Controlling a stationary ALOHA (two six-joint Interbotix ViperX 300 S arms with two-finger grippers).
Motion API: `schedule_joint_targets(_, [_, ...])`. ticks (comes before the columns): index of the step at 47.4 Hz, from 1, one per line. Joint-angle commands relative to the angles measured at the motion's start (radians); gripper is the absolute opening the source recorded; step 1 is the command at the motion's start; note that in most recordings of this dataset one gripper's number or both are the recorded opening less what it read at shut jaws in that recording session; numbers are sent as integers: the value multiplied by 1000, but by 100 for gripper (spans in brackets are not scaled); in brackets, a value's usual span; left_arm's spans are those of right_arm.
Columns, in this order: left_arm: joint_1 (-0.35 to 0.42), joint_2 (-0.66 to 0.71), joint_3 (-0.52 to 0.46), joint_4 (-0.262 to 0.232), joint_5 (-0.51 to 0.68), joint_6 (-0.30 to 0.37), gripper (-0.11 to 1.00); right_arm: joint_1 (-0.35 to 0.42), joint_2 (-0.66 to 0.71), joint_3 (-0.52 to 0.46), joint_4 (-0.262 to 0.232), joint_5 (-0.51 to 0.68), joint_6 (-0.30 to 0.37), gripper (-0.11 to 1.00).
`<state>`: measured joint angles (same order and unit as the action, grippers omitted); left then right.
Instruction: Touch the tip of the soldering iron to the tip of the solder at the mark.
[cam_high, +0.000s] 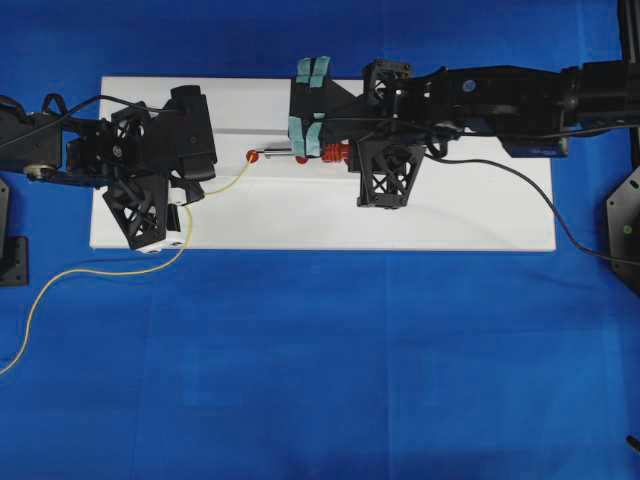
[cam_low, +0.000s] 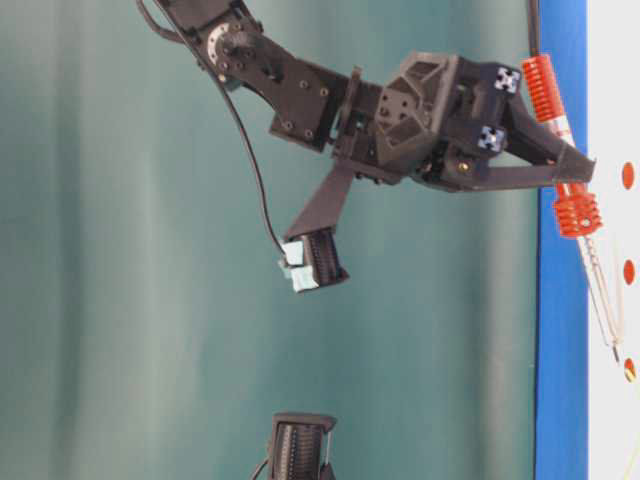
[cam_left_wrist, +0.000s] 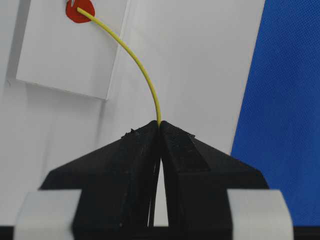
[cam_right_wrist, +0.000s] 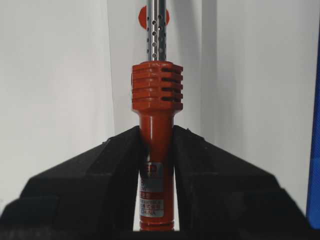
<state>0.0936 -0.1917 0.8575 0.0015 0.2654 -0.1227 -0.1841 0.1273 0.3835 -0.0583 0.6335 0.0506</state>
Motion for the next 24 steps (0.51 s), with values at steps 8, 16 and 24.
schedule_joint_targets(8, [0,-11,-15,-2,-6,2,2,-2,2,-35,-6,0,-3,6])
schedule_joint_targets(16, [-2,-11,-15,-2,-6,2,2,2,3,-35,-6,0,-5,6])
schedule_joint_targets(24, [-2,-11,-17,0,-6,2,2,5,5,-35,-6,11,-6,6])
